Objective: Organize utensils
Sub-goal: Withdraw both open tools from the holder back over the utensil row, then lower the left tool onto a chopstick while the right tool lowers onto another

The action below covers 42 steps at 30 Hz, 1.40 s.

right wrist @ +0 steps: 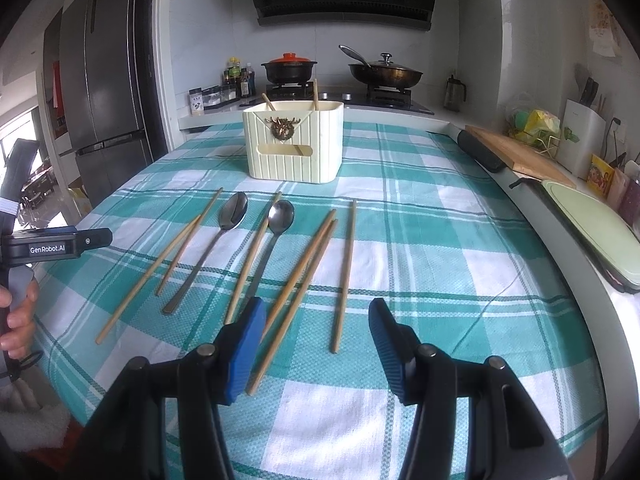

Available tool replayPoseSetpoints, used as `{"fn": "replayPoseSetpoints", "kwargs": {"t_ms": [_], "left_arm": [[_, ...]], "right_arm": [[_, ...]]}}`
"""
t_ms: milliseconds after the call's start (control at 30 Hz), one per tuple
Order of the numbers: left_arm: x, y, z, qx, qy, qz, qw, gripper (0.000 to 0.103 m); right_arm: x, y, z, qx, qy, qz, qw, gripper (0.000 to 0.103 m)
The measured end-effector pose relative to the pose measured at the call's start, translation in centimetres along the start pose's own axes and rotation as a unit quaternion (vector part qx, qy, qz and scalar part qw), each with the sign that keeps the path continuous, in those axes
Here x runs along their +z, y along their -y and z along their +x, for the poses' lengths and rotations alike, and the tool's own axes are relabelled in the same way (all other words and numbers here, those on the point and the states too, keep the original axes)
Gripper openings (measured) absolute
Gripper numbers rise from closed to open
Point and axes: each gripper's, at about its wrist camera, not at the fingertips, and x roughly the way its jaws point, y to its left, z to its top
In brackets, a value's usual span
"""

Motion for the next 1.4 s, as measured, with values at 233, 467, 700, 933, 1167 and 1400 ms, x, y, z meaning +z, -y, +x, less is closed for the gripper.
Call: {"fn": "replayPoseSetpoints", "kwargs": {"t_ms": [233,467,700,933,1167,1400], "left_arm": [[-0.3,-0.2,0.6,-0.004,-0.012,-0.002,0.9999,0.096],[-0.3,-0.1,2.6,-0.067,-0.067,-0.018,0.9953,0.096],[-0.1,2.3,5.1,-0.029,-0.078,0.055,0.995,0.096],[0.2,2.5,8.0,-0.003,-0.1,0.068,0.9926,0.096],[1.1,2.2,9.0,0.004,-0.103,0.069,0.9923,0.097],[2.3,1.2,10.2,0.0,-0.12,0.06,0.9909,0.097]], "right_arm": [[-0.2,0.2,0.9,0.007,-0.015,0.008,1.0,0.055],[-0.4,1.8,1.6,0.004,-0.029,0.044,0.999,0.055],[-0.2,2.9,2.0,0.012,-0.035,0.06,0.998,0.055],[1.7,5.6,4.2,-0.002,-0.065,0.054,0.996,0.055],[2.4,4.9,8.9,0.037,-0.134,0.016,0.99,0.055],[2.9,3.6,12.5,0.018,-0.17,-0.049,0.984,0.051]]}}
